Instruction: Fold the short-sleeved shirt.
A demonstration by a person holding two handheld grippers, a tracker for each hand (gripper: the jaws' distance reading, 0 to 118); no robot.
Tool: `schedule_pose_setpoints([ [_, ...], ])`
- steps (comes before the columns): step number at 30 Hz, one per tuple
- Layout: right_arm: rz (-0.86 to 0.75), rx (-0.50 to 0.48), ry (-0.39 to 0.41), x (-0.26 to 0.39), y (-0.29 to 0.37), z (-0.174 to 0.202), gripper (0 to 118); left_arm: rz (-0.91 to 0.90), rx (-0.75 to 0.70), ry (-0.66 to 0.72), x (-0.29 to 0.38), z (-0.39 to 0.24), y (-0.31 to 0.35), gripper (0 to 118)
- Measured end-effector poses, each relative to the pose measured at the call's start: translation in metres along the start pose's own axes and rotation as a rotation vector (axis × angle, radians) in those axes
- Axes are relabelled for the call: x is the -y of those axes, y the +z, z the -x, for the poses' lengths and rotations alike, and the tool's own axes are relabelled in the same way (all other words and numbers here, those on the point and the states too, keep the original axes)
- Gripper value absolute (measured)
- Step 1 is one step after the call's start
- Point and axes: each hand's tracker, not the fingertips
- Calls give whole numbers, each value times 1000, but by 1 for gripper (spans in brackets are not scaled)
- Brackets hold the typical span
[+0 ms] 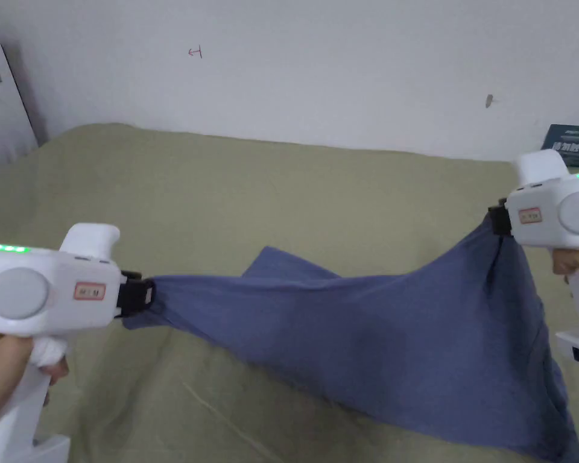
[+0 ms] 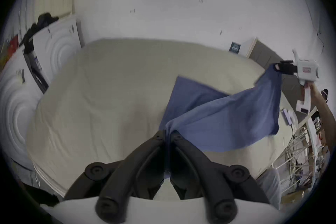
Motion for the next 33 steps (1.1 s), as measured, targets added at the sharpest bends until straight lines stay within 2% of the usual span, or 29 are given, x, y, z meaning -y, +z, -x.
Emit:
schedule_pose_setpoints([
  [3,-109,66,-42,-26,59,-25,1,-71,-51,-67,-50,-19,19,3],
  [6,-185,134,-72,-49,105,-48,1,-131,-61,-62,-99,-33,37,3],
  [12,-288,265,-132,-91,163,-86,1,-226,-155,-86,-192,-60,71,3],
  [14,-297,269,-147,-106,169,-93,1,-252,-178,-74,-214,-66,79,3],
  [19,-339,320,-154,-143,167,-93,1,-299,-271,-81,-256,-77,84,3],
  [23,-383,342,-202,-176,156,-91,1,-354,-325,-42,-285,-78,82,3],
  [26,-393,377,-197,-204,139,-93,1,-365,-361,-23,-309,-78,77,3],
  [33,-416,388,-203,-263,90,-101,1,-432,-405,14,-377,-71,48,3],
])
